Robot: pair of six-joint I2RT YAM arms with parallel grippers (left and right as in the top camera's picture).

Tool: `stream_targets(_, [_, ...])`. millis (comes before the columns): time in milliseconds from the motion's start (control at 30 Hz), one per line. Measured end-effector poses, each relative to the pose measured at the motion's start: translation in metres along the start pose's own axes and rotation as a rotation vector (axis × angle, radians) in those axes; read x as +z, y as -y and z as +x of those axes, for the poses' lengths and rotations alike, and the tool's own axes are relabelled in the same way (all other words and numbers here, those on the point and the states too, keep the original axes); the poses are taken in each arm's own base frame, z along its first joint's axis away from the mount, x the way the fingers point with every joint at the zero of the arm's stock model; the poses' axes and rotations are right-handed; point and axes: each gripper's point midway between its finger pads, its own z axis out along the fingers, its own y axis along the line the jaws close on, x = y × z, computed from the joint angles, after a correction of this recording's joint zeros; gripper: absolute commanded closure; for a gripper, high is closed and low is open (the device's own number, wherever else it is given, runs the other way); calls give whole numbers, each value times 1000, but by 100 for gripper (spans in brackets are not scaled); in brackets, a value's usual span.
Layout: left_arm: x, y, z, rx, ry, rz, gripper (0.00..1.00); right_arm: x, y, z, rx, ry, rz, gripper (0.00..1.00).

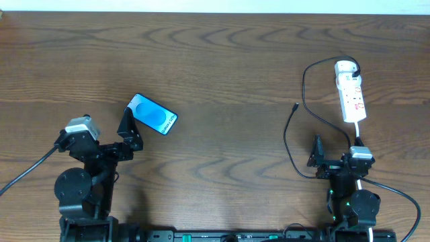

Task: Plug charger to phone and switch on socket
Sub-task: 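Move the left gripper toward the blue phone's left edge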

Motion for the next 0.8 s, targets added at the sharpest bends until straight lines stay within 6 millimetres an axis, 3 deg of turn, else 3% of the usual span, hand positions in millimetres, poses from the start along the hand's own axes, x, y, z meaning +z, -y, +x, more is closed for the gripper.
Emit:
stream_targets(500, [0,0,-3,1,10,1,2,0,0,0,0,0,0,1])
stream_targets(800, [17,7,-32,1,18,-1,2,0,0,0,0,0,0,1])
